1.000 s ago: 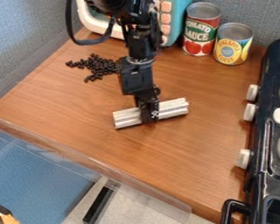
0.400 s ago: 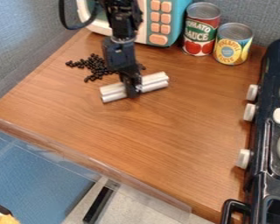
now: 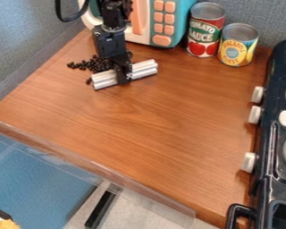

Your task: Sweep into pile

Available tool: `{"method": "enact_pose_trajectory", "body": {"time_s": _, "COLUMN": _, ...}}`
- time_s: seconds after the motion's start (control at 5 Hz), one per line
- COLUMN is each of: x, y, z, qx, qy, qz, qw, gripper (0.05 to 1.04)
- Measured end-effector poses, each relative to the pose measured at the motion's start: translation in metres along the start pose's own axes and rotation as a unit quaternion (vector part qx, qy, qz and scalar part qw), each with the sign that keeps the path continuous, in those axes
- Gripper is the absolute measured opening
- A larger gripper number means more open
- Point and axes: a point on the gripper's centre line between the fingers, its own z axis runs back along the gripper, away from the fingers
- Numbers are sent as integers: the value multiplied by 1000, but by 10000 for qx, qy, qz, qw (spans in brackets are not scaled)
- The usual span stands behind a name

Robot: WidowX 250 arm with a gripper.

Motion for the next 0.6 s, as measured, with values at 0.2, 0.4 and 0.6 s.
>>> {"method": "enact_pose_trajectory", "body": {"time_s": 0.2, "x": 1, "y": -5, "z": 0, "qx": 9, "qy": -15, "qz": 32, "qw": 10000, "gripper": 385}}
{"method": "enact_pose_trajectory", "body": {"time_s": 0.4, "x": 3, "y": 2, "z": -1, "qx": 75, "qy": 21, "qz": -19, "qw": 10000, "gripper": 385}}
{"method": "enact_pose_trajectory", "body": {"time_s": 0.6, "x": 9, "y": 22, "z": 2, "qx": 245, "qy": 62, "qz": -180, "qw": 9995, "gripper": 385}}
